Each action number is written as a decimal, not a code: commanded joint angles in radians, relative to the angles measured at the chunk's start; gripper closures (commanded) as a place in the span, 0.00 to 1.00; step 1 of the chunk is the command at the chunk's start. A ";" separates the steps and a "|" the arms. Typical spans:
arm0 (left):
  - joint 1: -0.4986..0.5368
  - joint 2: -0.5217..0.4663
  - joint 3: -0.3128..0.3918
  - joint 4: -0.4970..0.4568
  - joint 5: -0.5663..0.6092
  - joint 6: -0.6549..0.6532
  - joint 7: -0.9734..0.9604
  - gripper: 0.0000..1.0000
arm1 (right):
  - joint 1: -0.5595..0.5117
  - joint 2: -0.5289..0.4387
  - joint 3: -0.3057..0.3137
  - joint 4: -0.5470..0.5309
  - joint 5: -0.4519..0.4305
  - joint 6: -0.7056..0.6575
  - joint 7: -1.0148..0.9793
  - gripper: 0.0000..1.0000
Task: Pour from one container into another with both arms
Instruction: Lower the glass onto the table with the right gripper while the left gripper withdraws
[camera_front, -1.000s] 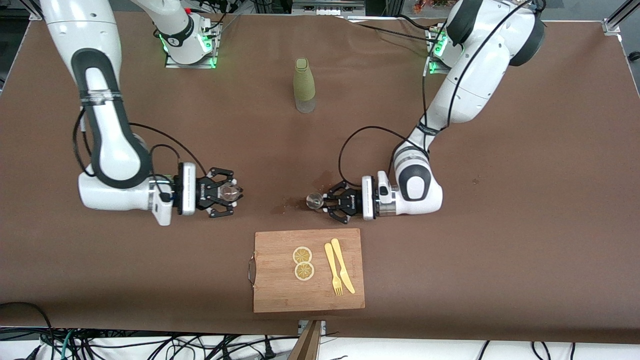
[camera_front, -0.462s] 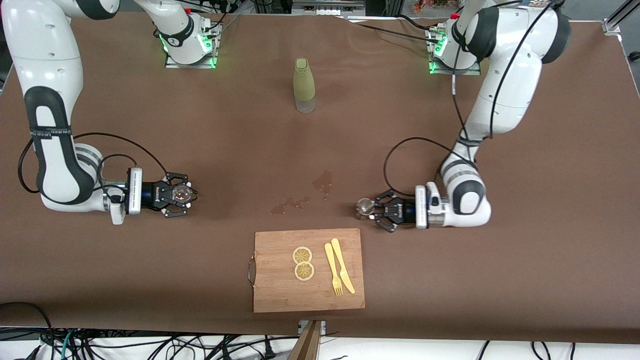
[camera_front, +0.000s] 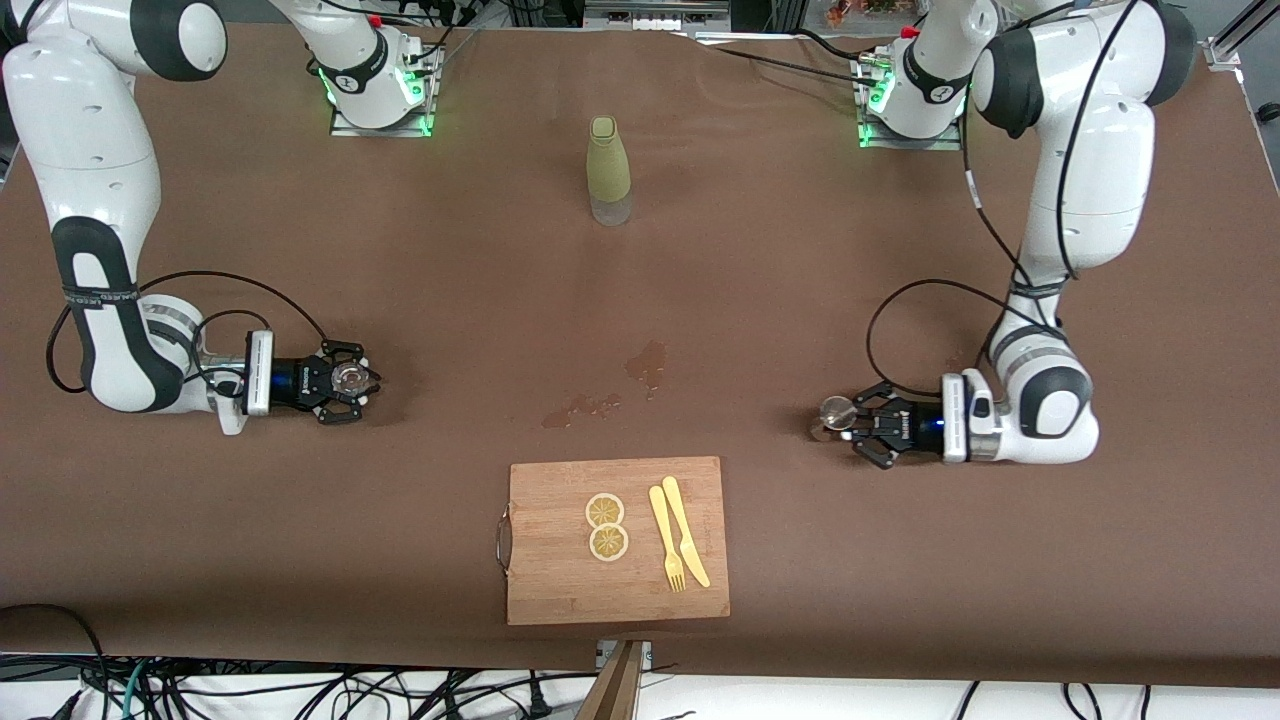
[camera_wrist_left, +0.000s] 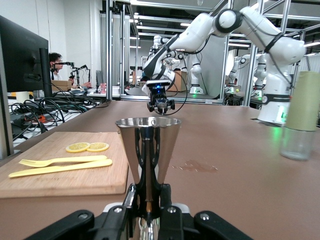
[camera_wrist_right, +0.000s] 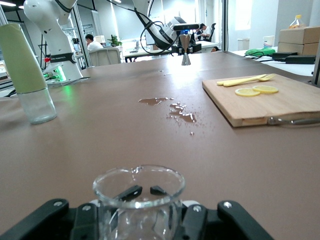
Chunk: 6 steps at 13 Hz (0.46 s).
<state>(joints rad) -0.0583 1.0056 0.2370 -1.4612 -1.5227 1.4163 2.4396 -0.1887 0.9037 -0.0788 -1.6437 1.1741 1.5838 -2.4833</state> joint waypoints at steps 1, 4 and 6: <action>0.053 -0.025 0.048 -0.036 0.067 -0.107 0.070 1.00 | -0.044 0.050 0.016 0.015 0.018 -0.028 -0.051 0.86; 0.135 -0.025 0.076 -0.033 0.174 -0.200 0.120 1.00 | -0.055 0.063 0.016 0.015 0.018 -0.034 -0.063 0.59; 0.178 -0.024 0.081 -0.033 0.231 -0.240 0.186 1.00 | -0.058 0.063 0.014 0.015 0.016 -0.045 -0.063 0.00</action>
<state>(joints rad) 0.0949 1.0054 0.3208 -1.4701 -1.3408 1.2099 2.5558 -0.2285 0.9601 -0.0780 -1.6405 1.1818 1.5629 -2.5363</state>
